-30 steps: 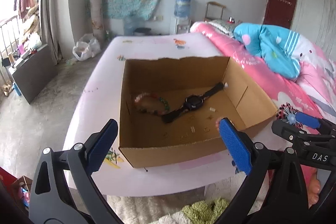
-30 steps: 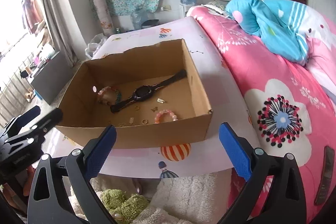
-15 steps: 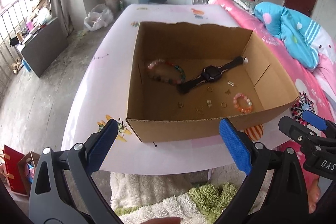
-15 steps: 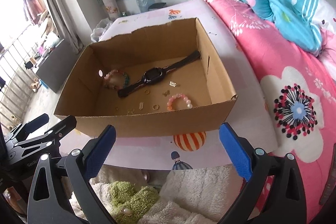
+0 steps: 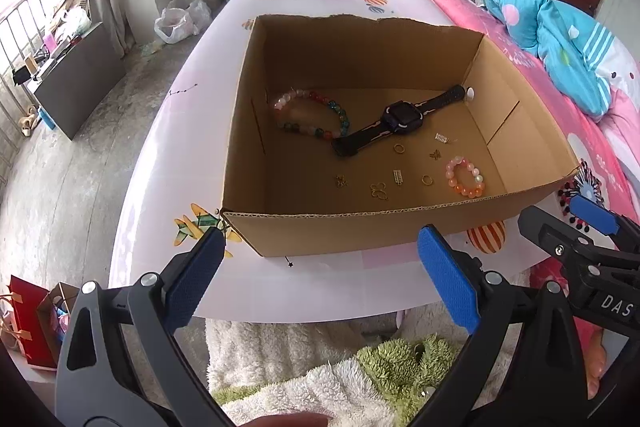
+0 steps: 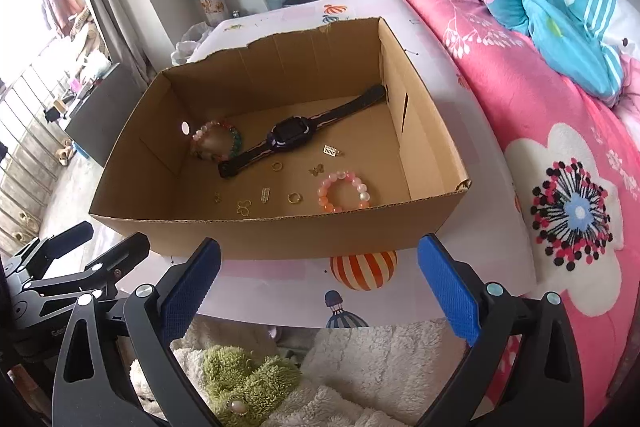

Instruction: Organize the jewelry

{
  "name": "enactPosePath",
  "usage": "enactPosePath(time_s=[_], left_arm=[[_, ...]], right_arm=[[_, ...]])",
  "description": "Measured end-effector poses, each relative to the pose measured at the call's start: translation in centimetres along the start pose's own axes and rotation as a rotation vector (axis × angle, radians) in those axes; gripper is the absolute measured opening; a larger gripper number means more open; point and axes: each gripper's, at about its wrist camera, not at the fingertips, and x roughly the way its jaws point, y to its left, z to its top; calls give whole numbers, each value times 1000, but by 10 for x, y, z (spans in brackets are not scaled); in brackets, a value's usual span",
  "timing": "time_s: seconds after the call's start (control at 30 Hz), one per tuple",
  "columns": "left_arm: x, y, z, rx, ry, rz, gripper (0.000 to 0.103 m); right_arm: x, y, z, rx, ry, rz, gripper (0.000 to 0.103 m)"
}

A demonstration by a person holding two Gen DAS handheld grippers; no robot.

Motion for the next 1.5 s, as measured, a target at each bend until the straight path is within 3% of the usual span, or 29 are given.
enactPosePath(time_s=[1.5], left_arm=[[9, 2, -1, -13, 34, -1, 94]], right_arm=[[11, -2, -1, 10, 36, 21, 96]])
